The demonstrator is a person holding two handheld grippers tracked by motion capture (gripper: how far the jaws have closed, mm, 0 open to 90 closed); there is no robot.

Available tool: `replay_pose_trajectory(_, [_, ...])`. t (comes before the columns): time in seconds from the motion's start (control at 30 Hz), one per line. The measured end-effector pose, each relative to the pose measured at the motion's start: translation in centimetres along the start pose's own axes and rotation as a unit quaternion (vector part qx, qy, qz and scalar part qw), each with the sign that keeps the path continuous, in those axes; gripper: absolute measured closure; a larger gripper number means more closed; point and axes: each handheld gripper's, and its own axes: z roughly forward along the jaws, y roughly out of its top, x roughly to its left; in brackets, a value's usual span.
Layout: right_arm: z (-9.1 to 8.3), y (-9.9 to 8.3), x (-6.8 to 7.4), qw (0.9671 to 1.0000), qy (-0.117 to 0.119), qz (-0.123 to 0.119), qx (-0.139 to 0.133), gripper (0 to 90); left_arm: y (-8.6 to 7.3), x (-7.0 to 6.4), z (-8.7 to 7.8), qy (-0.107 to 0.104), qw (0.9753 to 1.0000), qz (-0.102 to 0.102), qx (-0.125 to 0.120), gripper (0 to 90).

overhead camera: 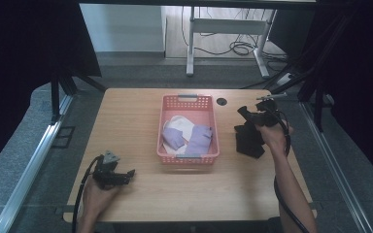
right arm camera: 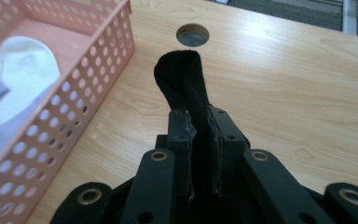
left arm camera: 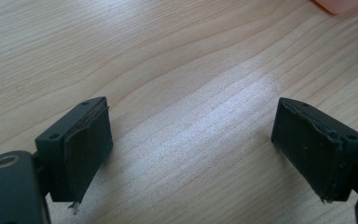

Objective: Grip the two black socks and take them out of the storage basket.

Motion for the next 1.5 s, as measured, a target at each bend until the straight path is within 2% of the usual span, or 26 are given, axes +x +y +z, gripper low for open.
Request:
replay_pose_trajectory(0.3, [4.0, -2.5, -0.3, 0.9993, -0.004, 0.015, 0.034, 77.7, 0.0, 0.0, 0.0, 0.000, 1.0000, 0.001, 0.000, 12.1])
replay_pose_trajectory(0.4, [4.6, -3.0, -0.3, 0.9991, -0.003, 0.016, 0.038, 76.1, 0.0, 0.0, 0.0, 0.000, 1.0000, 0.001, 0.000, 12.1])
replay_pose_trajectory(0.5, [5.3, -3.6, -0.3, 0.9988, 0.005, 0.023, 0.043, 70.9, 0.0, 0.0, 0.0, 0.000, 1.0000, 0.001, 0.000, 12.1])
replay_pose_trajectory(0.6, [5.6, -3.7, -0.2, 0.9985, 0.012, 0.018, 0.051, 61.7, 0.0, 0.0, 0.0, 0.000, 1.0000, 0.001, 0.000, 12.2])
replay_pose_trajectory(0.8, [5.1, -3.5, -0.3, 0.9993, 0.014, 0.020, 0.029, 46.4, 0.0, 0.0, 0.0, 0.000, 1.0000, 0.001, 0.000, 12.2])
replay_pose_trajectory(0.93, [5.1, -3.7, -0.5, 0.9992, 0.022, 0.022, 0.026, 39.7, 0.0, 0.0, 0.0, 0.000, 1.0000, 0.001, 0.000, 12.2])
replay_pose_trajectory(1.13, [3.9, -3.3, -0.2, 0.9993, 0.030, 0.016, 0.014, 33.7, 0.0, 0.0, 0.0, 0.000, 1.0000, 0.001, 0.000, 12.2])
replay_pose_trajectory(1.27, [2.8, -2.8, 0.3, 0.9991, 0.038, 0.009, 0.016, 29.3, 0.0, 0.0, 0.0, 0.000, 1.0000, 0.000, 0.000, 12.2])
replay_pose_trajectory(1.5, [1.0, -3.0, 0.6, 0.9991, 0.041, 0.003, 0.007, 24.0, 0.0, 0.0, 0.0, 0.000, 1.0000, 0.000, 0.000, 12.3])
